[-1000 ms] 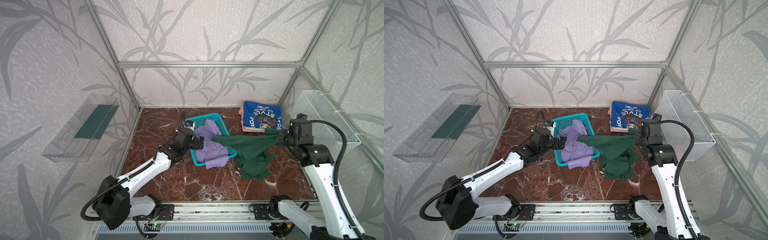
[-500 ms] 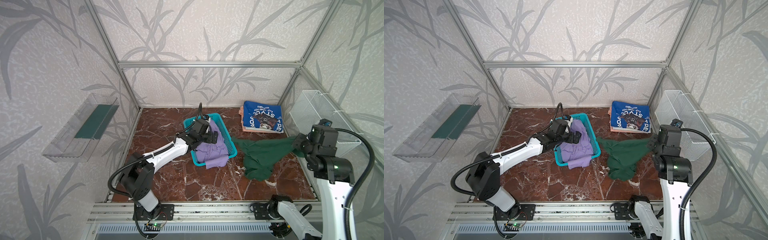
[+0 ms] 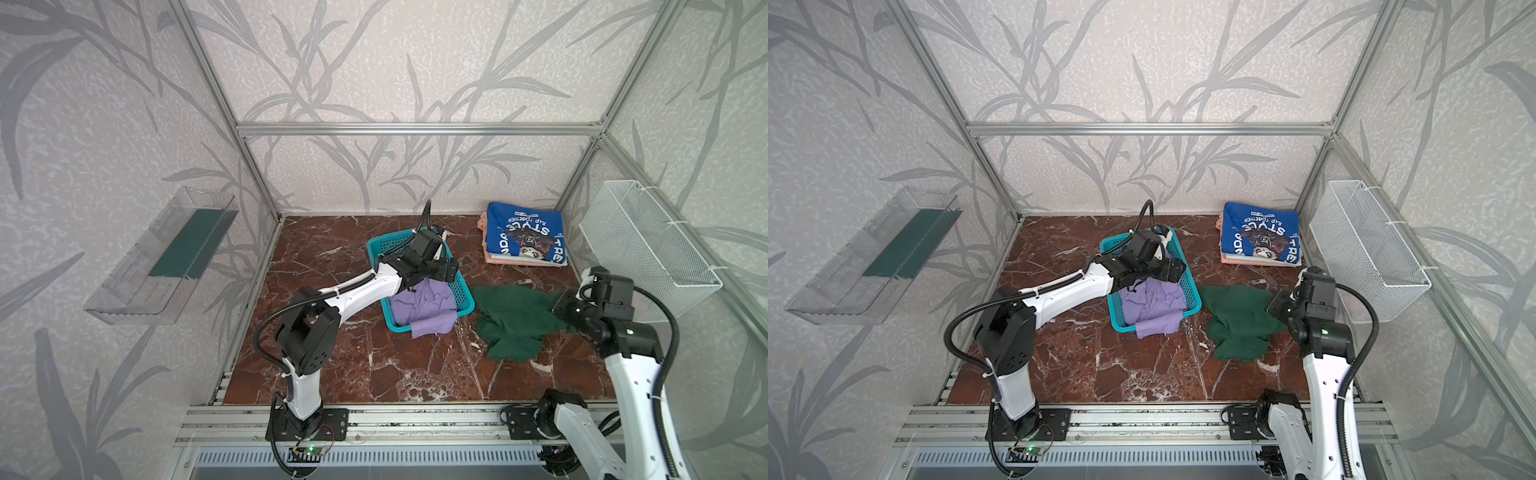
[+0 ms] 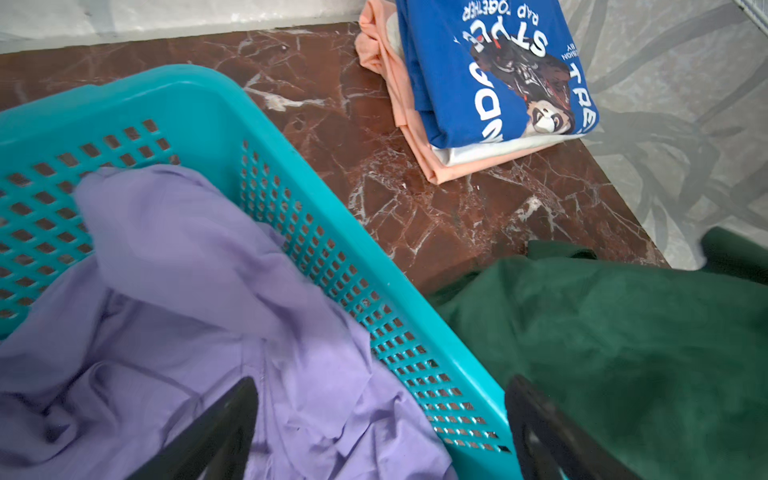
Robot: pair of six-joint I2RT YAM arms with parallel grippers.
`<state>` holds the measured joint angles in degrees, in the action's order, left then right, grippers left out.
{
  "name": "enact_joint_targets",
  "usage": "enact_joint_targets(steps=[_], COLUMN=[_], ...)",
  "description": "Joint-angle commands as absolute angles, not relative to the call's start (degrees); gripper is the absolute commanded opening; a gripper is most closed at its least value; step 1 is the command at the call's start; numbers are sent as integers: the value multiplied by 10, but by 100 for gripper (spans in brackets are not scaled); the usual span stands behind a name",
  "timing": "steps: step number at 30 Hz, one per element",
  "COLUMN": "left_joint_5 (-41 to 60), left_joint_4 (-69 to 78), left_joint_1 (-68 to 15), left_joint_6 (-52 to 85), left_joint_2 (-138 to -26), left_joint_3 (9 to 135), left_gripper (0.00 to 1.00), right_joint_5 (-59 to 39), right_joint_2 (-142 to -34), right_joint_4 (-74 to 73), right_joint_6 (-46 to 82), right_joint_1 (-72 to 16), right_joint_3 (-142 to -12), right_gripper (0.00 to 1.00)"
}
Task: Fold and stack the t-shirts
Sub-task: 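Drag the green t-shirt out with the right gripper while the left grips the basket, then slide the teal basket away from the work area with the left gripper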
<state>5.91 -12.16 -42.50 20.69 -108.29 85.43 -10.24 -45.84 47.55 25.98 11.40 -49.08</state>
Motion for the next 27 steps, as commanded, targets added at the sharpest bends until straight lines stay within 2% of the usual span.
enact_joint_targets(steps=[1,4,8,13,15,17,27], left_joint_5=[66,60,70,72,65,50,-64], left_joint_4=[-195,-228,-253,-315,-354,-398,-428], left_joint_1=[-437,-439,-440,-441,-440,-438,-396], left_joint_6=[198,201,213,220,219,214,212], left_joint_2=[-1136,-1178,-1226,-1285,-1301,-1308,-1246], left_joint_3=[915,956,1006,1079,1103,1120,1017], left_gripper=[90,87,76,50,34,28,16], right_joint_5=[-178,-180,-192,-195,-197,-201,-230], right_joint_2=[-440,-420,-413,-432,-440,-448,-486], right_joint_4=[449,443,425,401,390,375,307], right_joint_6=[285,290,295,285,280,281,285], right_joint_1=[101,94,92,83,82,83,78], right_joint_3=[-437,-398,-366,-344,-333,-322,-291], right_gripper=[0,0,0,0,0,0,0])
